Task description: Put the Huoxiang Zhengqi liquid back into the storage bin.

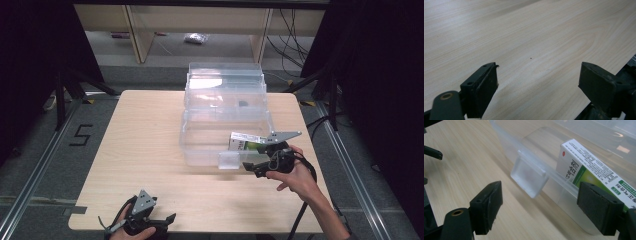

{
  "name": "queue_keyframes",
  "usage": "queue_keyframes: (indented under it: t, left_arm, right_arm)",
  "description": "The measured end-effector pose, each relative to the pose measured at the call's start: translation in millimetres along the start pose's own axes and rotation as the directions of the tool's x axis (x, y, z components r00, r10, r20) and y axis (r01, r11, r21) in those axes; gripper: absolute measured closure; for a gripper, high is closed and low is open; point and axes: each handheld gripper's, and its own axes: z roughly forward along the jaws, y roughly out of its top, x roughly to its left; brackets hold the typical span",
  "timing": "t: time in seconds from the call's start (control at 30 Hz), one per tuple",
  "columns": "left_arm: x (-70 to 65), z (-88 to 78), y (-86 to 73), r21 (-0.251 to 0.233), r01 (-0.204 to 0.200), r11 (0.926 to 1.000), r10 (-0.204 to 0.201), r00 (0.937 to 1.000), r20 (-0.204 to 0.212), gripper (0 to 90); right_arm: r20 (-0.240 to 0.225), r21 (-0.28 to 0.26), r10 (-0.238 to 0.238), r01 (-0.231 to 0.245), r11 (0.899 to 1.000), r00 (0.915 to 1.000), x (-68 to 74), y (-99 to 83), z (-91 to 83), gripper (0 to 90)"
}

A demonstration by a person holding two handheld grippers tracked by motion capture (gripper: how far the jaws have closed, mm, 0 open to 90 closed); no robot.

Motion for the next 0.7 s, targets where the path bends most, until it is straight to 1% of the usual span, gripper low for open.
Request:
queue_keyframes:
  t: [0.03, 0.07, 0.1, 0.13, 0.17, 0.2, 0.23, 0.27, 0.3, 0.33, 0.37, 0.4, 0.43, 0.47, 0.5, 0.53, 0.57, 0.6, 0.63, 0.67, 0.7]
  left_arm:
    - [0.0, 0.0, 0.0, 0.0, 0.0, 1.0, 0.0, 1.0, 0.0, 14.9]
    - [0.0, 0.0, 0.0, 0.0, 0.0, 1.0, 0.0, 1.0, 0.0, 14.9]
    - [0.0, 0.0, 0.0, 0.0, 0.0, 1.0, 0.0, 1.0, 0.0, 14.9]
    - [0.0, 0.0, 0.0, 0.0, -0.001, 1.0, 0.001, 1.0, 0.0, 14.9]
    - [0.0, 0.0, 0.0, 0.0, 0.0, 1.0, 0.0, 1.0, 0.0, 14.9]
    - [0.7, 0.4, 0.2, 0.001, -0.005, 1.0, 0.005, 1.0, 0.006, 14.9]
    - [0.4, 0.5, 0.0, -0.001, 0.001, 1.0, -0.001, 1.0, 0.005, 14.9]
    - [0.1, 0.9, -0.1, -0.003, 0.009, 1.0, -0.009, 0.9999, 0.006, 14.9]
    - [-0.5, 1.0, -0.2, -0.011, 0.013, 0.9999, -0.013, 0.9998, 0.013, 14.9]
    - [-0.1, 0.6, 0.1, -0.008, 0.003, 1.0, -0.003, 0.9999, 0.012, 14.9]
    - [0.2, 0.5, 0.2, -0.006, -0.002, 1.0, 0.002, 0.9999, 0.011, 14.9]
    - [0.9, 0.6, 0.0, -0.001, -0.007, 1.0, 0.007, 0.9999, 0.007, 14.9]
    - [0.5, 0.6, -0.2, -0.005, -0.004, 1.0, 0.004, 1.0, 0.005, 14.9]
    - [0.6, 0.6, -0.2, -0.004, -0.004, 1.0, 0.004, 1.0, 0.005, 14.9]
    - [0.6, 0.6, -0.2, -0.004, -0.004, 1.0, 0.004, 1.0, 0.005, 14.9]
    - [0.5, 0.6, -0.2, -0.004, -0.004, 1.0, 0.004, 1.0, 0.004, 14.9]
    - [0.5, 0.3, -0.1, -0.004, -0.007, 1.0, 0.007, 1.0, 0.004, 14.9]
    - [0.5, 0.3, -0.1, -0.004, -0.007, 1.0, 0.007, 1.0, 0.004, 14.9]
    - [0.5, 0.3, -0.1, -0.003, -0.007, 1.0, 0.007, 1.0, 0.004, 14.9]
    - [0.5, 0.3, -0.1, -0.004, -0.007, 1.0, 0.007, 1.0, 0.004, 14.9]
    - [0.5, 0.3, -0.1, -0.004, -0.007, 1.0, 0.007, 1.0, 0.004, 14.9]
  right_arm:
    - [0.008, -0.01, -0.031, 0.031, 0.999, 0.9995, -2.1, -0.3, 0.1, 21.7]
    - [0.004, -0.002, -0.015, 0.015, 1.0, 0.9999, -0.9, -1.3, -0.4, 21.6]
    - [-0.007, 0.002, -0.009, 0.009, 1.0, 0.9999, -0.2, -2.3, -0.1, 21.7]
    - [-0.007, -0.023, -0.008, 0.008, 1.0, 0.9999, 0.1, -4.0, 2.2, 21.7]
    - [-0.008, -0.001, -0.009, 0.009, 1.0, 0.9999, -0.1, -4.2, -0.2, 21.7]
    - [-0.004, -0.005, 0.002, -0.002, 1.0, 1.0, 1.3, -5.9, 0.5, 21.6]
    - [-0.011, -0.01, -0.045, 0.045, 0.999, 0.9989, -1.4, -6.5, 1.0, 21.6]
    - [-0.011, 0.003, -0.014, 0.015, 1.0, 0.9998, 1.0, -7.9, 0.3, 21.6]
    - [-0.012, -0.008, -0.034, 0.034, 0.999, 0.9994, 0.0, -8.9, 0.6, 21.5]
    - [-0.012, -0.003, -0.001, 0.0, 1.0, 0.9999, 2.9, -10.6, -0.2, 21.4]
    - [-0.015, 0.003, -0.003, 0.003, 1.0, 0.9999, 3.0, -11.2, -0.8, 21.0]
    - [-0.008, -0.007, -0.024, 0.024, 1.0, 0.9997, 2.3, -13.1, -0.8, 20.6]
    - [-0.007, -0.004, -0.006, 0.006, 1.0, 1.0, 4.1, -14.8, -0.1, 20.3]
    - [-0.014, 0.0, -0.006, 0.006, 1.0, 0.9999, 4.8, -16.7, 0.5, 19.8]
    - [-0.003, -0.01, -0.028, 0.028, 1.0, 0.9996, 3.7, -17.8, 0.9, 19.5]
    - [-0.021, 0.004, 0.01, -0.01, 1.0, 0.9997, 6.8, -19.6, 1.0, 18.8]
    - [-0.022, 0.004, -0.002, 0.002, 1.0, 0.9998, 6.4, -20.6, 1.6, 18.1]
    - [-0.012, 0.002, -0.005, 0.005, 1.0, 0.9999, 7.3, -23.2, 2.8, 17.1]
    - [-0.01, -0.003, 0.011, -0.011, 1.0, 0.9999, 9.3, -24.7, 3.1, 16.9]
    - [-0.013, -0.006, -0.019, 0.019, 1.0, 0.9997, 8.1, -25.6, 3.8, 16.6]
    - [-0.017, 0.0, -0.005, 0.005, 1.0, 0.9998, 10.2, -27.1, 3.0, 16.2]
